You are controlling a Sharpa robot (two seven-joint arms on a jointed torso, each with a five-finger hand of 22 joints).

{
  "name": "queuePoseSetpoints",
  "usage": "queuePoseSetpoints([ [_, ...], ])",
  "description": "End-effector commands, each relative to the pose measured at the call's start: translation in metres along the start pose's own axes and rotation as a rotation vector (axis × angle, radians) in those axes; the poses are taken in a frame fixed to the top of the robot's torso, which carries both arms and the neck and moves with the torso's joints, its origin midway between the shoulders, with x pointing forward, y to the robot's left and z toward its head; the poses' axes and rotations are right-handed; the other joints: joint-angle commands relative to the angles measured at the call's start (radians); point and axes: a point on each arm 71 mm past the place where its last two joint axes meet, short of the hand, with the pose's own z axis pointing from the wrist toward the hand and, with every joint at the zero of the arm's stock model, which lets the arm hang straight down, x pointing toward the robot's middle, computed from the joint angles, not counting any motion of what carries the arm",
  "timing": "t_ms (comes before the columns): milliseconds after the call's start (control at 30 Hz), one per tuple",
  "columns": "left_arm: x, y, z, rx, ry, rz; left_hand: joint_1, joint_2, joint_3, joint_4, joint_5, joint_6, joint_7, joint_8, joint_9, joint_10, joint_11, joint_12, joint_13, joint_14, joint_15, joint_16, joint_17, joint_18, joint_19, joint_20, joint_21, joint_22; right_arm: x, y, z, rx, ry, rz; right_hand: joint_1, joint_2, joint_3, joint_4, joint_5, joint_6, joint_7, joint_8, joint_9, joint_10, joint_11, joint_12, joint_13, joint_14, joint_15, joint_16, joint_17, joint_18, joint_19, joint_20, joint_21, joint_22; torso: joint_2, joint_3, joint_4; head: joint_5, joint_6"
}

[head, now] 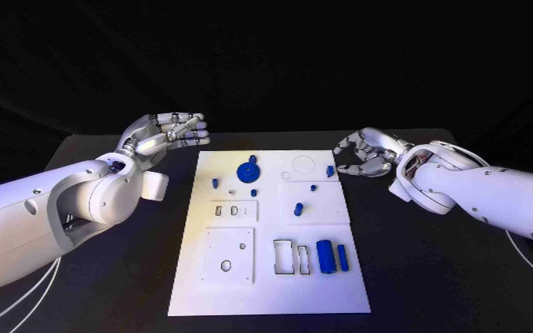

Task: Assemble the parts on the task board

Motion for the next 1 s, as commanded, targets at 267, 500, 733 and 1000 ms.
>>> queuePoseSetpoints([
  [267,0.001,-0.001,0.000,0.011,0.019,-0.004,0.012,0.002,0.000,-0.005,0.003,-0.006,0.036,-0.003,-0.001,-0.003,-0.002,0.001,0.001,0.005,-0.002,-0.006,-0.002,0.006,0.004,0.001,-0.005,-0.001,0.012,-0.008,0.003,0.016,0.035,0.000,-0.002,0.002,-0.009,-0.001,-0.006,0.005,0.002,-0.009,0.001,0.011,0.008,0.000,0.152,0.090,0.006,-0.003,0.204,0.011,-0.002,0.000,0.000,0.037,0.000,-0.0027,0.0009,-0.001,-0.007],
  [500,0.001,-0.002,-0.001,0.010,0.018,-0.003,0.013,0.002,0.001,-0.007,0.003,-0.006,0.036,-0.003,0.000,-0.003,-0.002,0.001,0.001,0.005,-0.002,-0.007,-0.002,0.006,0.004,0.001,-0.006,-0.001,0.022,-0.008,0.007,0.025,0.043,0.003,-0.008,0.016,-0.012,0.004,-0.017,0.013,0.001,-0.007,0.003,0.017,0.008,0.005,0.158,0.091,0.006,-0.001,0.208,0.010,0.002,0.000,0.004,0.042,0.001,-0.0019,0.0009,0.004,-0.015],
  [733,0.000,-0.002,-0.001,0.009,0.016,-0.002,0.014,0.002,0.001,-0.008,0.004,-0.005,0.036,-0.003,0.000,-0.003,-0.002,0.001,0.001,0.006,-0.002,-0.007,-0.002,0.006,0.005,0.000,-0.006,-0.001,0.028,-0.004,0.010,0.021,0.048,0.007,-0.012,0.026,-0.011,0.007,-0.019,0.026,-0.001,-0.001,0.006,0.022,0.006,0.011,0.164,0.092,0.005,-0.001,0.211,0.009,0.005,0.000,0.006,0.045,0.000,-0.0020,0.0001,0.004,-0.018],
  [1000,-0.001,-0.002,-0.001,0.008,0.012,0.000,0.014,0.002,0.001,-0.008,0.004,-0.005,0.036,-0.003,0.000,-0.003,-0.002,0.001,0.001,0.006,-0.002,-0.007,-0.002,0.006,0.005,0.000,-0.006,-0.001,0.030,-0.003,0.011,0.026,0.053,-0.002,-0.016,0.039,-0.007,0.010,-0.026,0.046,-0.005,0.008,0.010,0.028,0.002,0.017,0.170,0.093,0.002,0.001,0.217,0.007,0.011,-0.003,0.013,0.054,-0.001,-0.0011,-0.0012,0.002,-0.020],
])
